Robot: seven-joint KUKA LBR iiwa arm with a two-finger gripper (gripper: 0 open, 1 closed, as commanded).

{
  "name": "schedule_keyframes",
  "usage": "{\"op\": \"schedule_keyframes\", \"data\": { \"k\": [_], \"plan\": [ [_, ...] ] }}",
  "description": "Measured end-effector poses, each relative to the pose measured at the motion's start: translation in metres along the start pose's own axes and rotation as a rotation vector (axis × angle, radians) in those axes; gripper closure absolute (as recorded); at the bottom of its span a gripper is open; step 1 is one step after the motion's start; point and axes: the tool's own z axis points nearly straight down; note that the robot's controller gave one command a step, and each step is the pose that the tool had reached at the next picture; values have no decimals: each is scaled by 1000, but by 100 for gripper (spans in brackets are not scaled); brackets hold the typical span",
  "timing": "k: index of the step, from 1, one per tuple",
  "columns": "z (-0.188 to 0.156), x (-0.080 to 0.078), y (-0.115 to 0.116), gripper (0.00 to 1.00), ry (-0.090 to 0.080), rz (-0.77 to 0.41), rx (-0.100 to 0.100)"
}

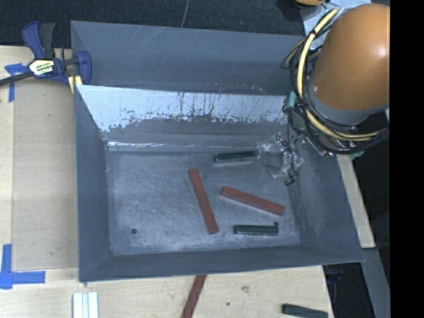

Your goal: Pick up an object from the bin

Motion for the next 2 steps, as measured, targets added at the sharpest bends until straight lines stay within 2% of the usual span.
{"op": "schedule_keyframes", "data": {
  "k": [1, 2],
  "plan": [
    [24, 4, 10, 100, -10, 128, 6],
    [88, -9, 38, 100, -4, 143, 3]
  ]
}}
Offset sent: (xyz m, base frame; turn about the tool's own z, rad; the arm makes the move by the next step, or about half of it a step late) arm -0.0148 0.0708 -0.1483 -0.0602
